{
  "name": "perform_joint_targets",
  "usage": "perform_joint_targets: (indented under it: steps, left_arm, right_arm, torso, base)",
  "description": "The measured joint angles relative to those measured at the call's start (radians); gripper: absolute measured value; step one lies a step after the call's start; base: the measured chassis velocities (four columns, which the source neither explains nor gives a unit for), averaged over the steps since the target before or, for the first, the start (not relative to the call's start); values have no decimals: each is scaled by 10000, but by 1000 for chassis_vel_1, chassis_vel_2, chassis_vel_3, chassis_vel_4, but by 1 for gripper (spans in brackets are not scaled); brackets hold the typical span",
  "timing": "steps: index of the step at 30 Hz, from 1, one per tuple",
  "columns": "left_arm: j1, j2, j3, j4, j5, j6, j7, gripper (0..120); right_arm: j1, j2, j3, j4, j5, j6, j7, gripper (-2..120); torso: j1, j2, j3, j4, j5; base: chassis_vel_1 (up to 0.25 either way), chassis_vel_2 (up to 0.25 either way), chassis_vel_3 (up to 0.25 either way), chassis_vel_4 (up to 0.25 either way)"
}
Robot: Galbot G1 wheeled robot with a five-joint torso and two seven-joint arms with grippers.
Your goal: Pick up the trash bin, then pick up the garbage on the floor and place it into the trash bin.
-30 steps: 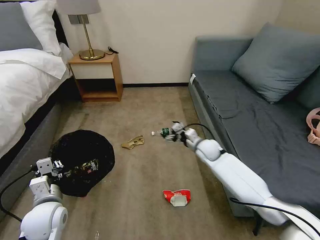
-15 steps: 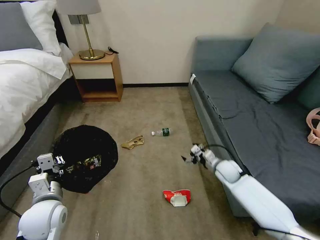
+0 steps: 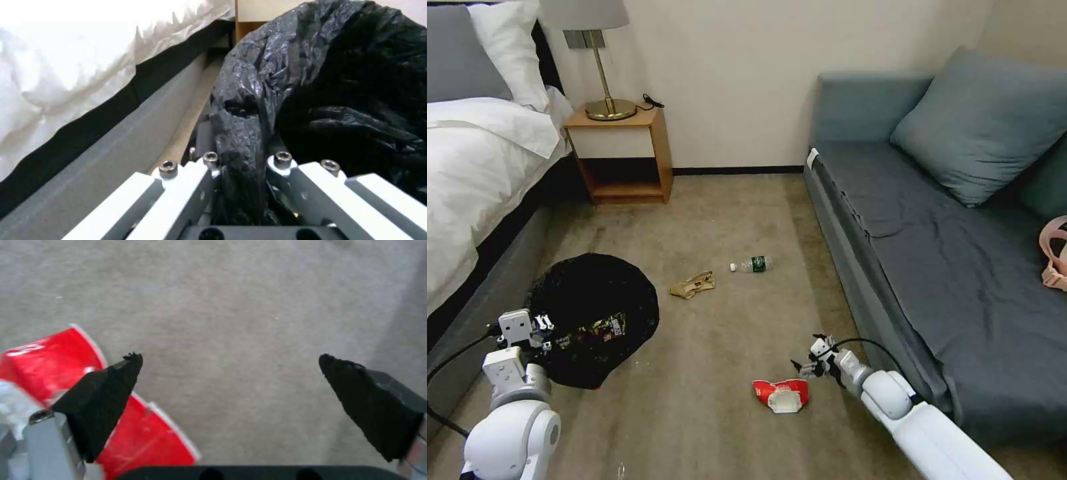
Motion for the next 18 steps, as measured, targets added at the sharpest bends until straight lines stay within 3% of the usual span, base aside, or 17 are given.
perform_joint_targets:
  steps: [18]
  left_arm:
    - [5, -58, 82, 234, -192, -414, 63, 4]
  right_arm:
    - [-877, 588, -9, -82, -579, 422, -313, 100]
  torso:
    - [0, 0, 0, 0, 0]
  base:
    - [0, 0, 0, 0]
